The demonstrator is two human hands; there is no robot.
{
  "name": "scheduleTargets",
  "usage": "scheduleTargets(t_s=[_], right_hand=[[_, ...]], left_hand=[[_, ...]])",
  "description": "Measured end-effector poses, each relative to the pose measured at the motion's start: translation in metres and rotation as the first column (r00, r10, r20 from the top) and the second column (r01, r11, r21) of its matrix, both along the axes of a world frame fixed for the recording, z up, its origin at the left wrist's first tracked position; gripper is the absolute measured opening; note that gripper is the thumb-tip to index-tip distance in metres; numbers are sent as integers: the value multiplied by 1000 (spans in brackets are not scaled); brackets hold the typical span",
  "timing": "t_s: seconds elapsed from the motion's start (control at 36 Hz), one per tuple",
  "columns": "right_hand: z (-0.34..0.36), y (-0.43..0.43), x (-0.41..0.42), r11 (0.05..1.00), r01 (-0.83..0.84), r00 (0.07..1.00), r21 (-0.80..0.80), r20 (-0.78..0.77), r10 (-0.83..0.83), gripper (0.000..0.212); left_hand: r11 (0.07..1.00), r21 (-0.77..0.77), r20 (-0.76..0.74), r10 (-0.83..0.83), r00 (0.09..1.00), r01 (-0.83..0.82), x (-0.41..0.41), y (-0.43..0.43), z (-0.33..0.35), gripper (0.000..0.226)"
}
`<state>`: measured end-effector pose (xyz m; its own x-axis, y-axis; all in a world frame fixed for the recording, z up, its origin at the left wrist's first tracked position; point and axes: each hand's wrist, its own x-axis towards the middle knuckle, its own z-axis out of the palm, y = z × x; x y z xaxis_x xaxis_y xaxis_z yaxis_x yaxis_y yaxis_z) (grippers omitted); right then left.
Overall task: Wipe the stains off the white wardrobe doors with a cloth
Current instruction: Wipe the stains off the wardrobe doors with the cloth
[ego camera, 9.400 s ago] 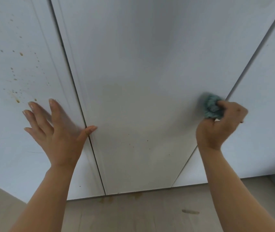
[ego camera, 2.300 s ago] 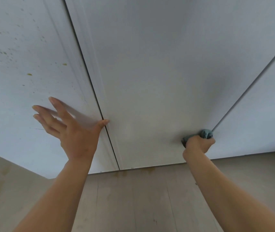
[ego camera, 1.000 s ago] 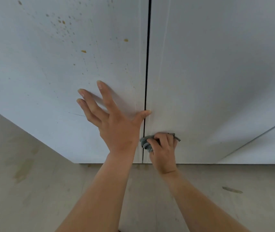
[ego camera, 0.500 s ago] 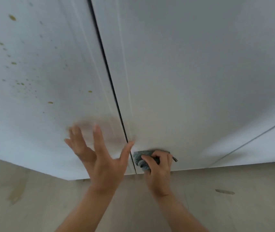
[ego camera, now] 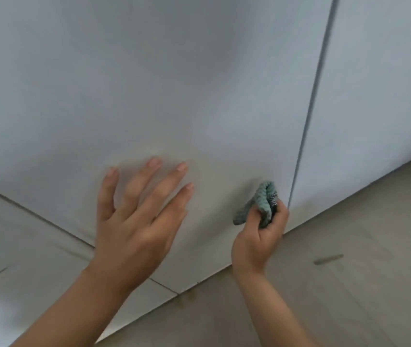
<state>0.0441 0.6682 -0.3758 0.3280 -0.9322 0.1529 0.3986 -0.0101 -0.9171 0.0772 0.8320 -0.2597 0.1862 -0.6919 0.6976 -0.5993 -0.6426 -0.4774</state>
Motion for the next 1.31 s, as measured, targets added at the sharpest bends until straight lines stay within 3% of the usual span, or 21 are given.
scheduleTargets(t_s=[0.08,0.19,0.31,0.39,0.5,0.61,0.72,0.81,0.86,0.97,1.08,1.19,1.31], right_hand=[[5,-5,6,1000,15,1000,17,-19,-15,33],[7,-14,11,989,-46,999,-138,-22,44,36],[0,-29,16,997,31,998,76,-53,-27,34],[10,-29,17,977,15,995,213,-96,6,32],[17,-26,18,988,18,991,154,-130,2,32],[-15,-37,30,993,82,984,82,-164,-68,32],[-79,-47,38,947,82,957,311,-288,11,36],[-115,-45,28,816,-2,909,578,-340,243,35],[-123,-47,22,781,-24,904,624,-321,284,35],[-95,-49,21,825,13,959,564,-240,149,31],[-46,-25,20,946,74,986,315,-167,-21,31],[-32,12,28,991,17,994,136,-111,-2,31],[-75,24,36,974,48,984,221,-179,-8,30]], left_hand=[[997,76,34,13,999,-15,4,-5,-3,25],[997,45,125,52,991,-59,-6,-1,13,24],[980,-7,206,196,959,-199,-5,45,39,46],[939,47,212,325,922,-342,-18,98,51,67],[924,98,238,339,910,-370,-14,133,28,83],[935,-42,251,352,902,-353,-2,140,2,95],[892,-210,197,439,877,-400,0,154,-24,104],[879,-208,171,465,869,-429,0,162,-34,110],[882,-200,211,463,861,-426,9,164,-36,110],[881,-190,247,470,847,-433,20,168,-46,108],[884,-224,259,459,850,-410,26,165,-52,105],[884,-257,279,454,846,-390,27,165,-52,104],[885,-281,286,447,848,-372,27,165,-54,102]])
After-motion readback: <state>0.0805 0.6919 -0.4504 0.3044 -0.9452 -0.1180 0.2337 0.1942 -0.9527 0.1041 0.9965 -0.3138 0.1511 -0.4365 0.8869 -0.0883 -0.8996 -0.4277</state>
